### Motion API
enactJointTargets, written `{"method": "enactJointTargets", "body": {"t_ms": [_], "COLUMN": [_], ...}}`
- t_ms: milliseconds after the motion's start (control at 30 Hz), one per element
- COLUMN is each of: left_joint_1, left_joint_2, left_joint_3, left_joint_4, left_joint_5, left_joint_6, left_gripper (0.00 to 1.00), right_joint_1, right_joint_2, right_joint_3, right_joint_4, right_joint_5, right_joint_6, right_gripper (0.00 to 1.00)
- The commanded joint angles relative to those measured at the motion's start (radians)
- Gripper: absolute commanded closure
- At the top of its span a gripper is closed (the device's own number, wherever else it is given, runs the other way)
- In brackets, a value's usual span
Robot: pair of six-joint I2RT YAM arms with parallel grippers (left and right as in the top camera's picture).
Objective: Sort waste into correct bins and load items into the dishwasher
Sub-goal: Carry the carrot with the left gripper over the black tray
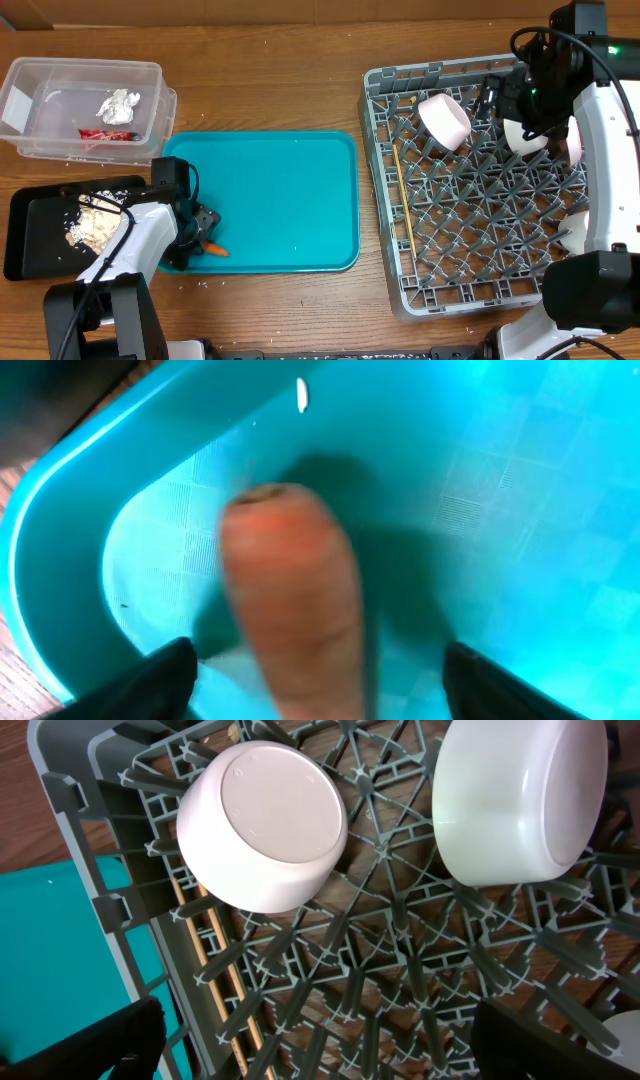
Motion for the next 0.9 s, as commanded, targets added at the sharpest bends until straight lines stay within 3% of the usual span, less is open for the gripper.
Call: {"method": "enactJointTargets", "body": {"t_ms": [0, 233, 533, 667, 867], "left_joint_1": [0.009, 0.009, 0.009, 0.009, 0.009], "left_joint_2": [0.018, 0.018, 0.017, 0.017, 0.016], "left_joint_3": [-0.011, -0.011, -0.008, 0.014, 0.164], "left_joint_4": [0.006, 0.055, 0.089, 0.083, -0.051], "left_joint_5": [-0.02, -0.02, -0.02, -0.018, -0.002], "left_joint_6": [0.002, 0.039, 0.073, 0.087, 0.134], "left_gripper": [0.38, 0.65, 0.87, 0.95, 0.96], "right_joint_1": [-0.003, -0.003, -0.003, -0.003, -0.003], "right_joint_2": [-0.013, -0.013, -0.013, -0.013, -0.013], "right_joint_3": [0.016, 0.016, 0.016, 0.016, 0.016], "right_joint_4": [0.002, 0.002, 0.0, 0.0, 0.0], "right_joint_5": [0.003, 0.01, 0.01, 0.01, 0.014], "right_joint_6": [-0.008, -0.008, -0.008, -0.008, -0.008], "right_gripper": [0.0, 0.0, 0.0, 0.0, 0.0]}}
